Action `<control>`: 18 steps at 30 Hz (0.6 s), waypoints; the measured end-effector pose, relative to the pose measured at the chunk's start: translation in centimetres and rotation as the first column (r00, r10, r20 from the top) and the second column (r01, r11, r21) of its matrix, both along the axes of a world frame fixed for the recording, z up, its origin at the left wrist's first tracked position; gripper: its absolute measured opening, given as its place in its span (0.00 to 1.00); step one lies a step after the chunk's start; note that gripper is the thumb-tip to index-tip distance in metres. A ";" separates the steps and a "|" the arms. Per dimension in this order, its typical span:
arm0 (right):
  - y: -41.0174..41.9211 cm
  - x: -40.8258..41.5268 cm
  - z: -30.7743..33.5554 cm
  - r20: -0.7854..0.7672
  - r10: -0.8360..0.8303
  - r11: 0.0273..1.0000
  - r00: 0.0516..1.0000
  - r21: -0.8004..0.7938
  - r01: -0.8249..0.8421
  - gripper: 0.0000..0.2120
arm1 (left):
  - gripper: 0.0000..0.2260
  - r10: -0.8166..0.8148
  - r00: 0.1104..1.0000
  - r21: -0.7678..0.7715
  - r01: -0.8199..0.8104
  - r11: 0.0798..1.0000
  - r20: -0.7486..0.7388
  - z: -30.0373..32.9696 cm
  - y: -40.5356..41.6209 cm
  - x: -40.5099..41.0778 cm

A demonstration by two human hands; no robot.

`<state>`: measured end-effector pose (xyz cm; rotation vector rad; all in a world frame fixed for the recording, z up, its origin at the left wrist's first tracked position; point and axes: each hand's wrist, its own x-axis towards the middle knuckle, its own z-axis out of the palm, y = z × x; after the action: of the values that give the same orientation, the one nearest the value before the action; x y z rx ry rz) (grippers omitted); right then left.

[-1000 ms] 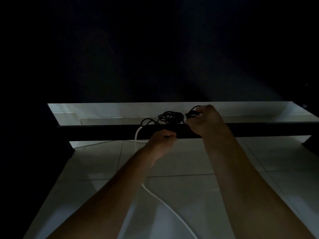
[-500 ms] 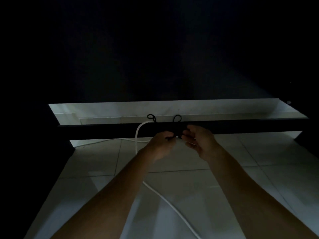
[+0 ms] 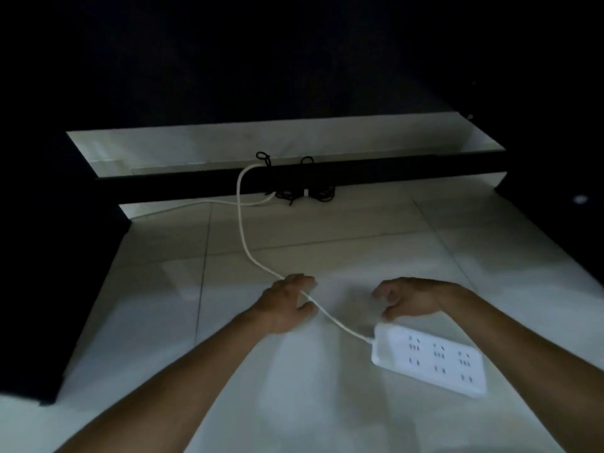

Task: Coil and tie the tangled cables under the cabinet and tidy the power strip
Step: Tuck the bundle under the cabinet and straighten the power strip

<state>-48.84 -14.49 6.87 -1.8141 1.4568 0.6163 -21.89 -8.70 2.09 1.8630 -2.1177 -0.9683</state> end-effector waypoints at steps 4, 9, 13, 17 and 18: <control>3.7 -3.9 -1.0 -0.188 0.090 0.996 0.978 0.034 -0.085 0.46 | 0.30 -0.065 0.998 0.035 0.064 0.997 0.011 -0.6 1.9 -3.0; 5.7 -6.6 -2.8 -0.230 0.090 0.990 0.969 -0.087 -0.113 0.51 | 0.35 -0.104 0.992 0.111 0.095 0.989 0.074 -1.2 3.4 -5.6; 6.9 -5.9 -2.6 -0.215 0.067 0.986 0.974 -0.137 -0.098 0.43 | 0.38 -0.116 0.982 0.143 0.095 0.985 0.150 -1.9 5.0 -6.6; 7.3 -3.2 -2.9 -0.201 0.063 0.960 0.978 -0.256 -0.115 0.40 | 0.39 -0.097 0.964 0.094 0.076 0.993 0.248 -2.0 6.0 -5.4; 7.3 -2.1 -3.0 -0.204 0.073 0.949 0.976 -0.287 -0.131 0.40 | 0.39 -0.083 0.962 0.083 0.063 0.995 0.261 -2.1 6.1 -4.9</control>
<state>-50.98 -7.15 3.87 -2.1242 1.6642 0.6654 -26.78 -2.57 0.03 2.0656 -2.3450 -0.8652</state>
